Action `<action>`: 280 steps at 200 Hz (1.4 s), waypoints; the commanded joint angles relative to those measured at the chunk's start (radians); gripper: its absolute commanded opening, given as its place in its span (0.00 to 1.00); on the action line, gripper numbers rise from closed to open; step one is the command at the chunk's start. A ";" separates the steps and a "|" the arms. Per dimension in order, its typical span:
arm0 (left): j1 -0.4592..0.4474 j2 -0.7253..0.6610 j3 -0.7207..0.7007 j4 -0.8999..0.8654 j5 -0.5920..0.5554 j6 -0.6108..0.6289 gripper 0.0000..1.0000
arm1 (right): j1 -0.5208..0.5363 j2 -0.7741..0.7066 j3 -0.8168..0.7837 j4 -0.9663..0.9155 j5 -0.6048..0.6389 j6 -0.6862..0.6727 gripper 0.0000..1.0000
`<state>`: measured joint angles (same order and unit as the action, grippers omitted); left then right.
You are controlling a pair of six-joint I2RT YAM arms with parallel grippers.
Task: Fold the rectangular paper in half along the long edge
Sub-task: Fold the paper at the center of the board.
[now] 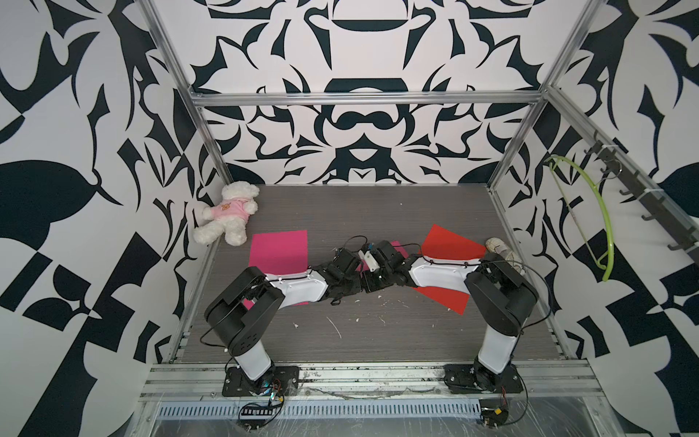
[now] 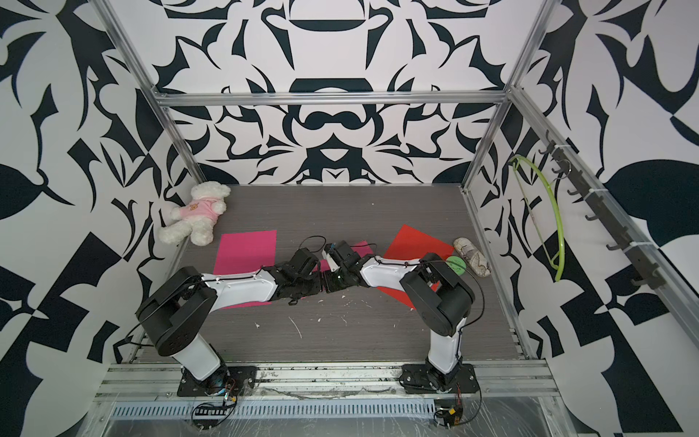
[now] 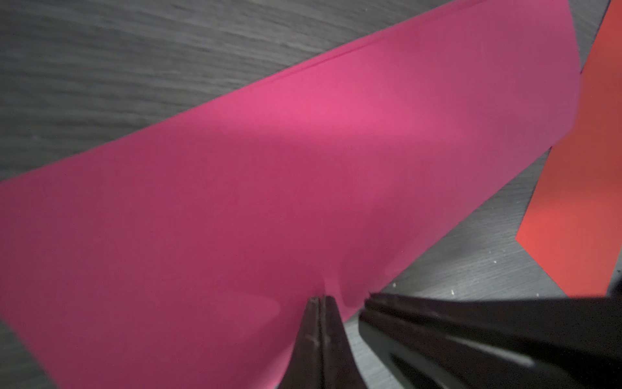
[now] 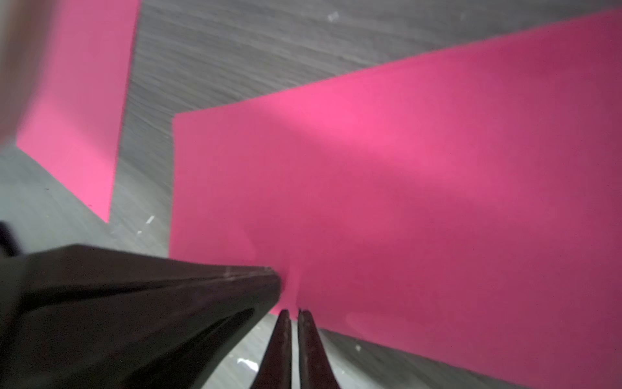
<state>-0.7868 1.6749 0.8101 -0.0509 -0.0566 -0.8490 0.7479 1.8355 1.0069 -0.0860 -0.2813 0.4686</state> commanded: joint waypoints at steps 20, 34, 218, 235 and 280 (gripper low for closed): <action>0.001 0.005 -0.044 -0.037 -0.028 0.004 0.02 | -0.009 0.004 0.014 -0.023 0.070 0.031 0.04; 0.001 0.001 -0.048 -0.037 -0.032 0.007 0.02 | -0.022 0.002 0.004 -0.024 0.079 0.036 0.03; 0.012 -0.026 -0.081 -0.052 -0.049 0.033 0.01 | -0.372 -0.063 -0.089 -0.083 0.113 -0.012 0.00; 0.013 -0.027 -0.081 -0.052 -0.049 0.037 0.01 | -0.420 -0.042 -0.076 -0.084 0.111 -0.026 0.00; 0.014 -0.027 -0.076 -0.061 -0.047 0.047 0.01 | -0.505 0.012 -0.009 -0.114 0.098 -0.062 0.00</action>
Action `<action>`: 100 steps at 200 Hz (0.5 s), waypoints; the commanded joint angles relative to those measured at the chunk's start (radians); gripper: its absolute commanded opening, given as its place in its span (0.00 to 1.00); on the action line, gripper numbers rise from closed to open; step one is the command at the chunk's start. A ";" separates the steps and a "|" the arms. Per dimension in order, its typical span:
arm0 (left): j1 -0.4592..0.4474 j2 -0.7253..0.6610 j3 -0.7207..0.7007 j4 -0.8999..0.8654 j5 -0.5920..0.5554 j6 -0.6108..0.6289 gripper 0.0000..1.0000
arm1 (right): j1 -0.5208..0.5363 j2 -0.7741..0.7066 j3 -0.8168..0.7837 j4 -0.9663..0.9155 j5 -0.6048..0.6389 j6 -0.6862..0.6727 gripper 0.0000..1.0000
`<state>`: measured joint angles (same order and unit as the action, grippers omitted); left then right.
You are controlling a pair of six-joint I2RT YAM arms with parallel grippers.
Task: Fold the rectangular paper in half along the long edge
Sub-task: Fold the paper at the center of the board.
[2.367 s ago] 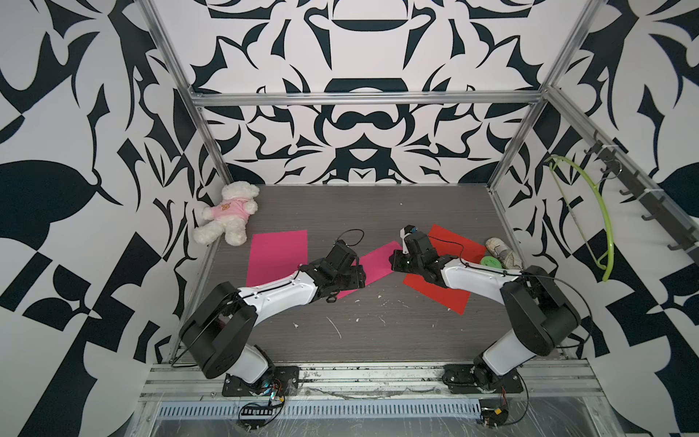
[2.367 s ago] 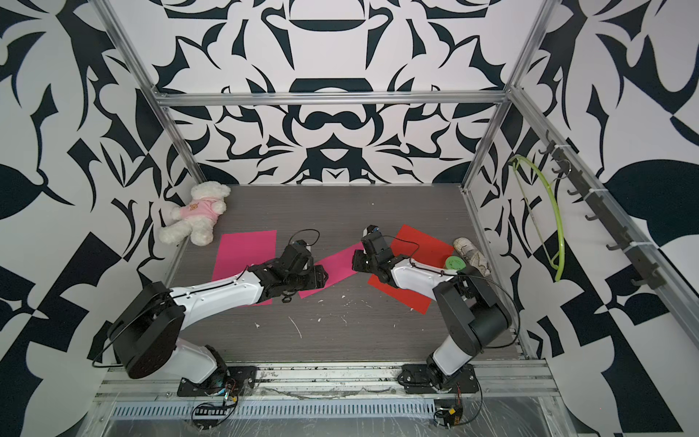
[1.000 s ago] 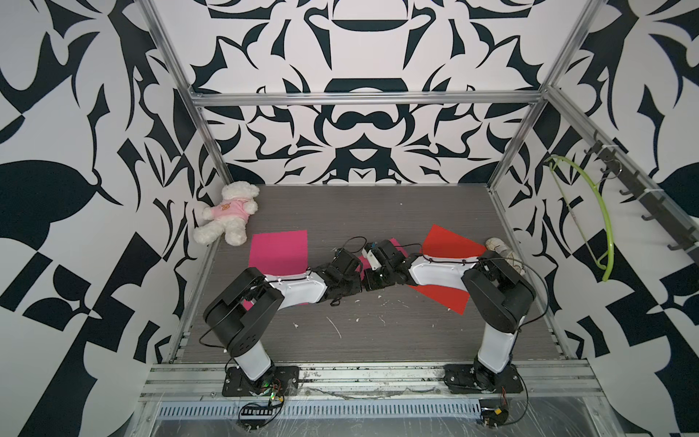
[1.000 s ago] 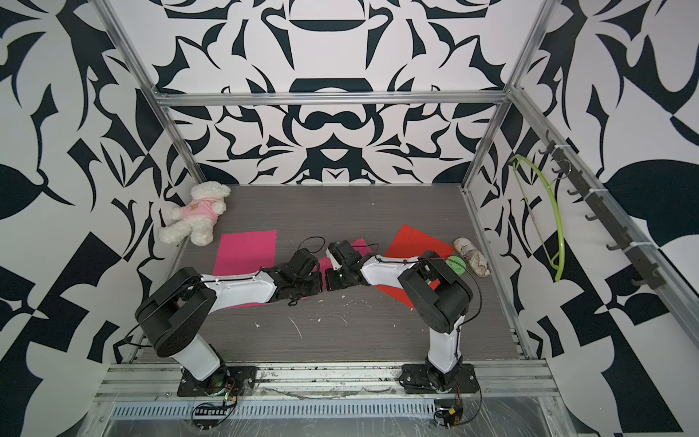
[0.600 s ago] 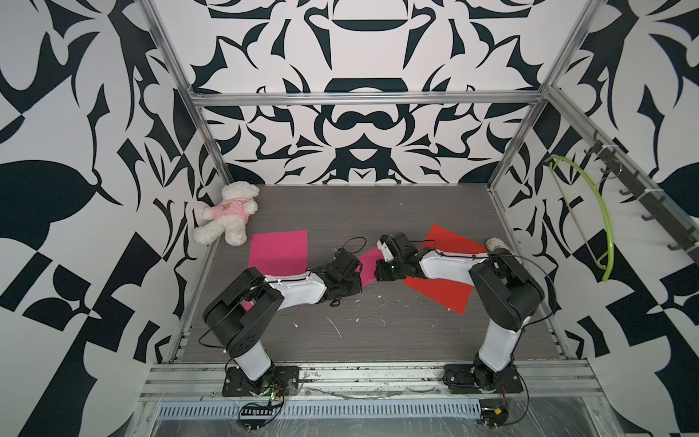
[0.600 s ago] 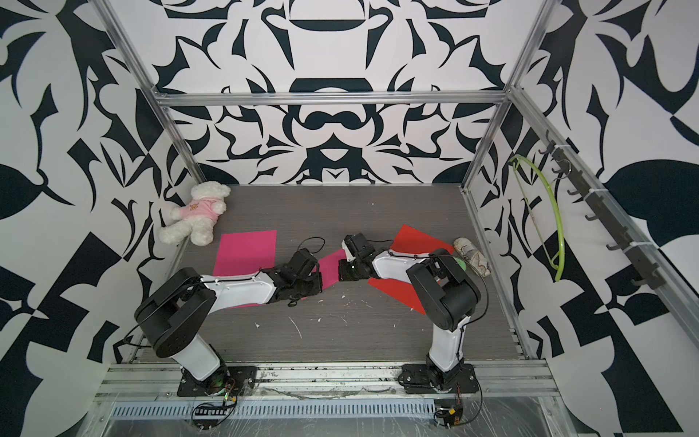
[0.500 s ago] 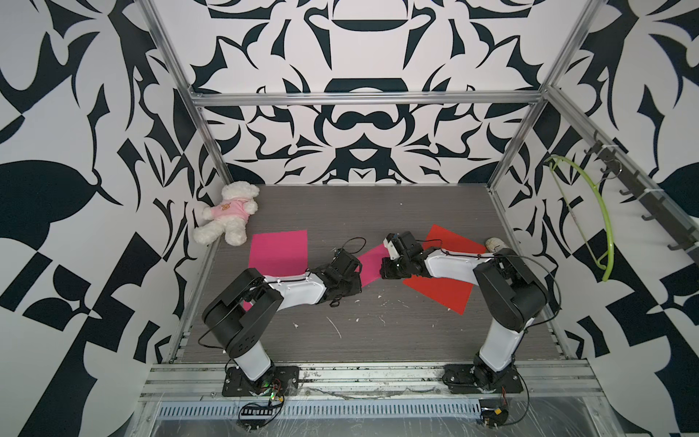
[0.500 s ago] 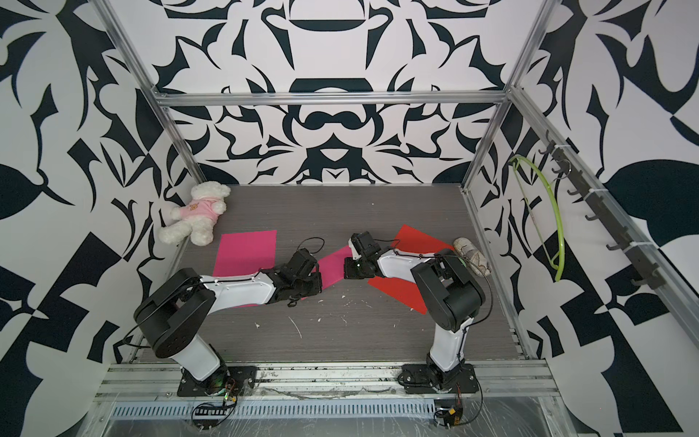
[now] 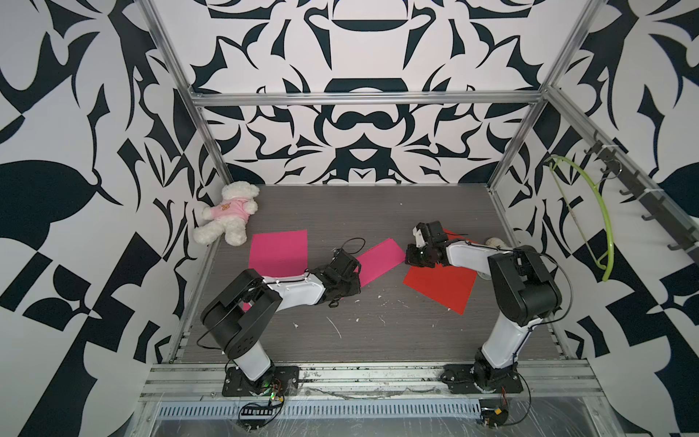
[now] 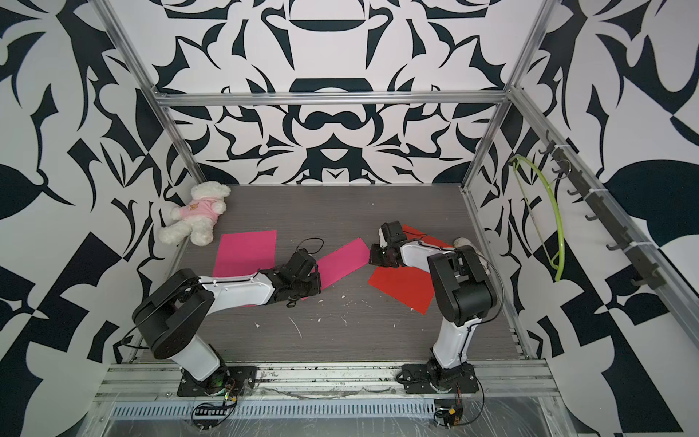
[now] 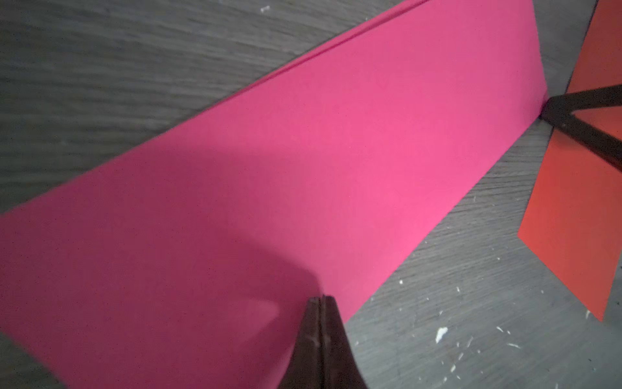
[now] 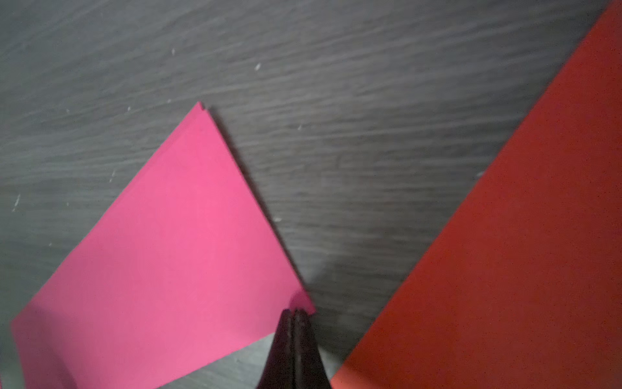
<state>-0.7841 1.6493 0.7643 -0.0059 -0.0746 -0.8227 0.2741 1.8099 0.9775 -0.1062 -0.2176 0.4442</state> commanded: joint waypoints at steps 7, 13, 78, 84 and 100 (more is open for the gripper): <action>0.011 -0.003 -0.030 -0.108 -0.029 0.021 0.01 | -0.035 0.031 0.025 -0.097 0.032 -0.044 0.00; 0.012 -0.003 -0.029 -0.110 -0.030 0.022 0.01 | -0.035 0.022 0.029 -0.102 0.030 -0.054 0.00; 0.011 -0.011 -0.026 -0.101 -0.027 0.022 0.02 | 0.099 -0.168 -0.033 -0.058 0.084 -0.050 0.05; 0.011 -0.011 -0.026 -0.100 -0.027 0.022 0.02 | 0.128 -0.169 -0.030 -0.061 0.102 -0.050 0.09; 0.011 -0.011 -0.023 -0.100 -0.025 0.025 0.02 | 0.206 -0.156 0.003 -0.086 0.170 -0.057 0.24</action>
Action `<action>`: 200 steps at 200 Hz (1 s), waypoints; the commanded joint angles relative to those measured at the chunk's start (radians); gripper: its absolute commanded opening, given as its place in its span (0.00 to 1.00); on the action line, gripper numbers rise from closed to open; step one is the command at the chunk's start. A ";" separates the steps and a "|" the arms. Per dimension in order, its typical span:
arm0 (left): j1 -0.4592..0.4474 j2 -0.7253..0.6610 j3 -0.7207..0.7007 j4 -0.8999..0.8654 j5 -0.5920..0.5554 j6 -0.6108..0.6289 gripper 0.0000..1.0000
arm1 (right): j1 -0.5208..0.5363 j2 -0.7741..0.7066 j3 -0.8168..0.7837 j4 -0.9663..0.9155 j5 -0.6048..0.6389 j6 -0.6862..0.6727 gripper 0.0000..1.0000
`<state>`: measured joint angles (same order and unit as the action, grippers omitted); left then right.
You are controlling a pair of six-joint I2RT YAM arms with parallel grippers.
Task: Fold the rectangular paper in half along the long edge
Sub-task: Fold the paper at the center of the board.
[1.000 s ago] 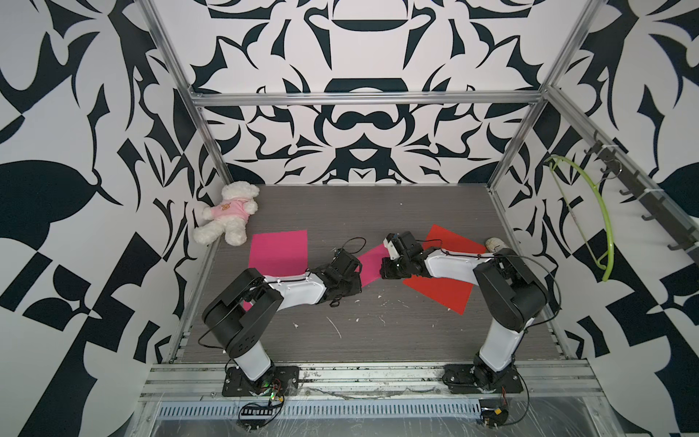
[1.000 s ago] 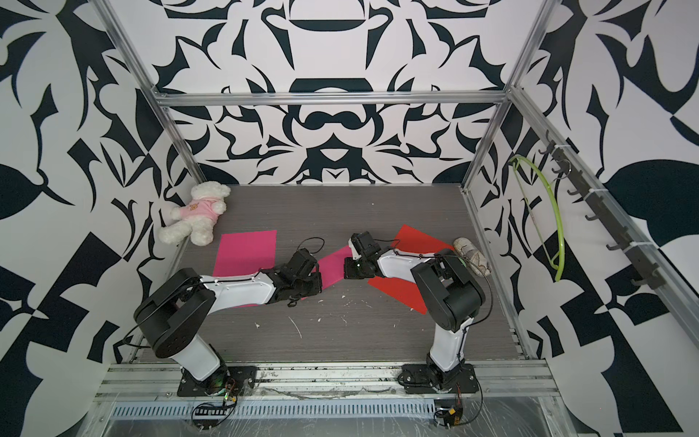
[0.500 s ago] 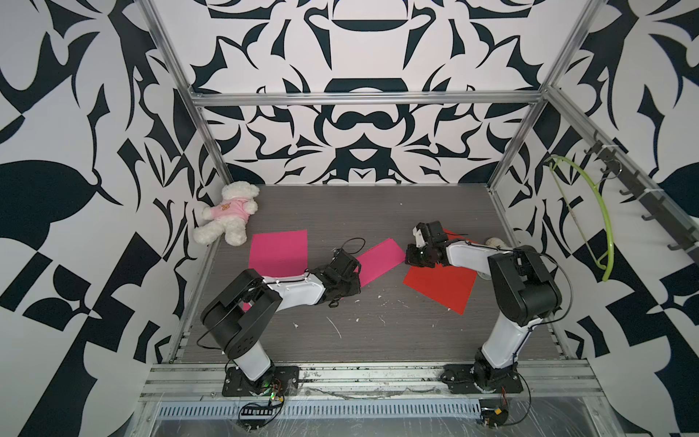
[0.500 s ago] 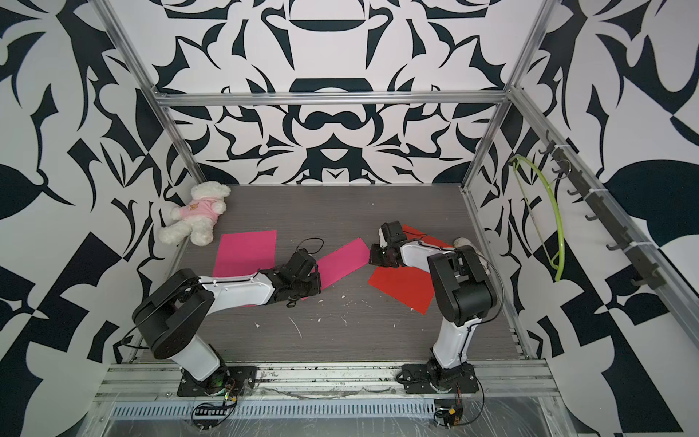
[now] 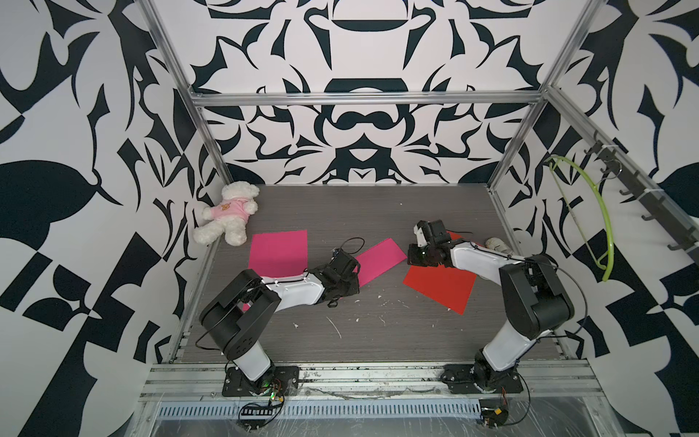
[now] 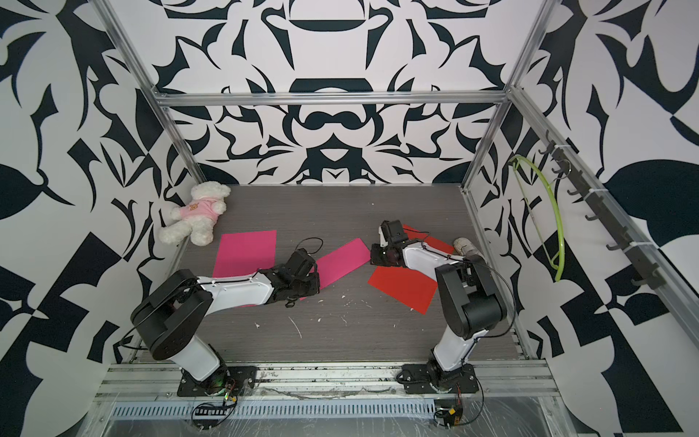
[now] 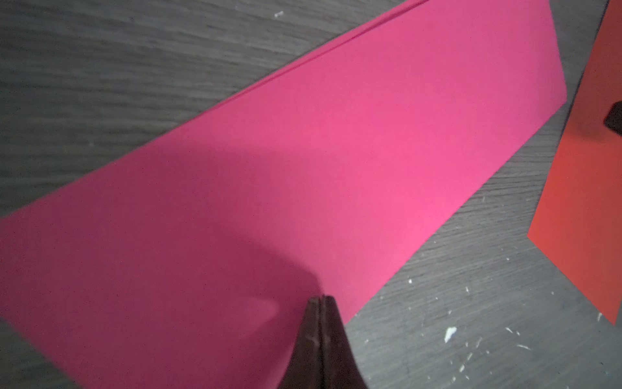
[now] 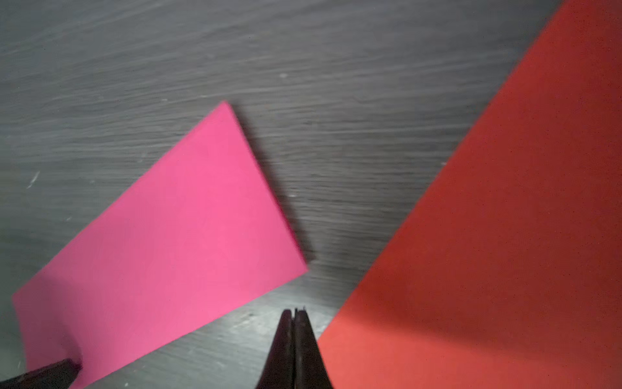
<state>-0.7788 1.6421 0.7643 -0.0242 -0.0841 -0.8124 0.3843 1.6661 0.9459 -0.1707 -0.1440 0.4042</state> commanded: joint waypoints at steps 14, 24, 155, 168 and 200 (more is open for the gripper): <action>0.007 -0.005 -0.021 -0.083 -0.016 0.016 0.03 | 0.151 0.016 0.069 -0.039 0.148 -0.023 0.42; 0.006 -0.009 -0.023 -0.082 -0.017 0.015 0.03 | 0.181 0.041 0.092 -0.048 0.173 -0.024 0.56; -0.009 -0.125 -0.058 0.039 0.002 0.014 0.39 | 0.258 0.288 0.283 -0.191 0.265 -0.085 0.75; -0.025 -0.139 -0.046 0.072 0.001 0.019 0.51 | 0.263 0.292 0.282 -0.193 0.267 -0.085 0.74; -0.043 -0.084 -0.017 0.193 0.069 -0.013 0.64 | 0.272 0.296 0.273 -0.193 0.270 -0.075 0.71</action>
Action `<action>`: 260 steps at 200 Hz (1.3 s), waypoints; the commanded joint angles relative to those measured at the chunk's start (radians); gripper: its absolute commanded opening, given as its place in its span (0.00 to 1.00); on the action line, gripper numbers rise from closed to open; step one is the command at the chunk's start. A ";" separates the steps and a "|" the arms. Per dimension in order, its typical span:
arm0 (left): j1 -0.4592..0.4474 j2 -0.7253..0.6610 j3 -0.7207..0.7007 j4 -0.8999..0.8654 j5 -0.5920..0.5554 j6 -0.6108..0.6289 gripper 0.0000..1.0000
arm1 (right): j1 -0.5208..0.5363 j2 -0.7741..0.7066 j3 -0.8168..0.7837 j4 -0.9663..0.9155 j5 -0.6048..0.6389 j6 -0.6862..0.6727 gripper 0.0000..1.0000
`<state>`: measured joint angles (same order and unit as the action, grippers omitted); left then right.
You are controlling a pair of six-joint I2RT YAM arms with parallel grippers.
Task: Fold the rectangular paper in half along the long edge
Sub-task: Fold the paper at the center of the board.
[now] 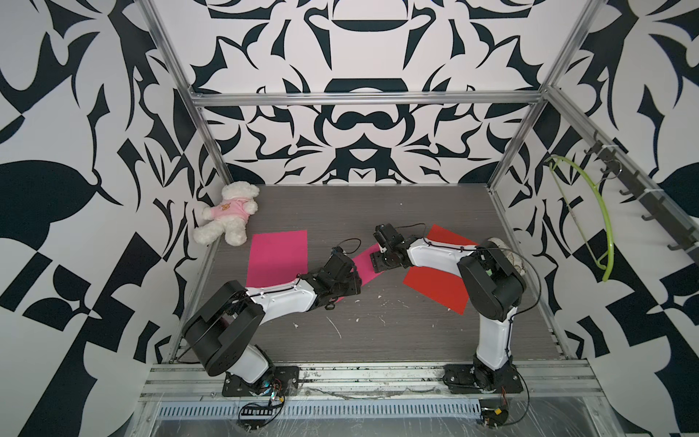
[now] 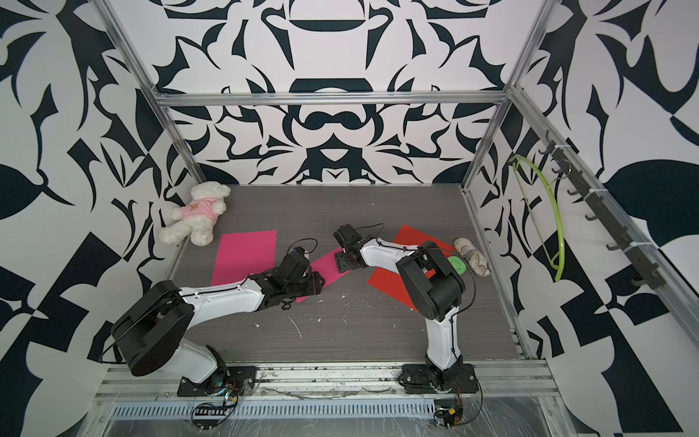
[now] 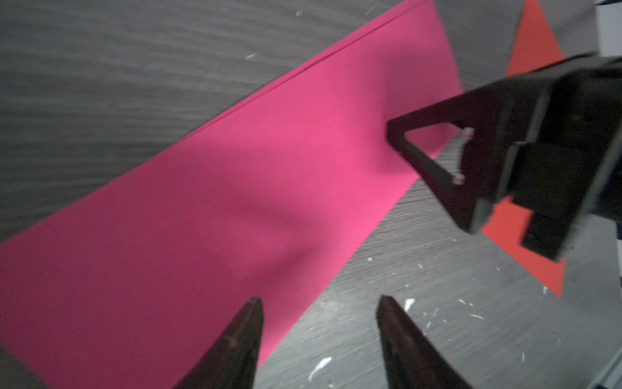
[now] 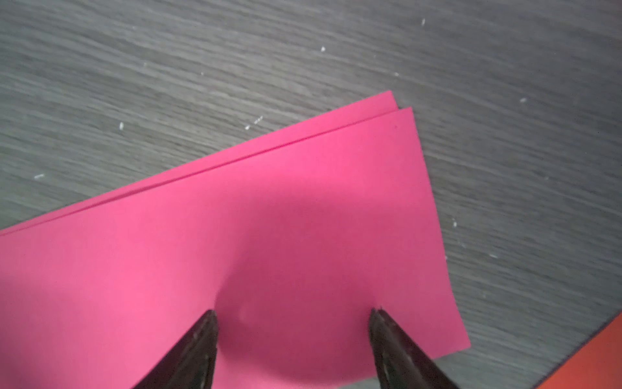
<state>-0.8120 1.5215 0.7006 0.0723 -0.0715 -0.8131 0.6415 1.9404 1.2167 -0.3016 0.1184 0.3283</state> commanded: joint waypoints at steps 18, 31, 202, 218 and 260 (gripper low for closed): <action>-0.012 0.097 0.085 0.098 0.071 -0.028 0.49 | 0.017 0.022 -0.001 -0.060 0.004 0.010 0.70; -0.012 0.131 0.102 0.101 0.070 -0.032 0.33 | 0.017 0.020 -0.003 -0.055 0.003 0.015 0.69; 0.000 0.147 -0.002 -0.074 -0.010 -0.054 0.11 | 0.004 0.043 0.011 -0.053 0.003 0.023 0.66; 0.009 0.110 -0.045 -0.110 -0.034 -0.057 0.11 | -0.005 0.043 0.012 -0.053 0.003 0.023 0.66; 0.056 -0.033 -0.189 -0.137 -0.050 -0.085 0.11 | -0.032 0.029 0.006 -0.053 -0.002 0.014 0.66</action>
<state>-0.7845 1.5383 0.6056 0.0925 -0.0826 -0.8810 0.6338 1.9461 1.2247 -0.3080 0.1165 0.3405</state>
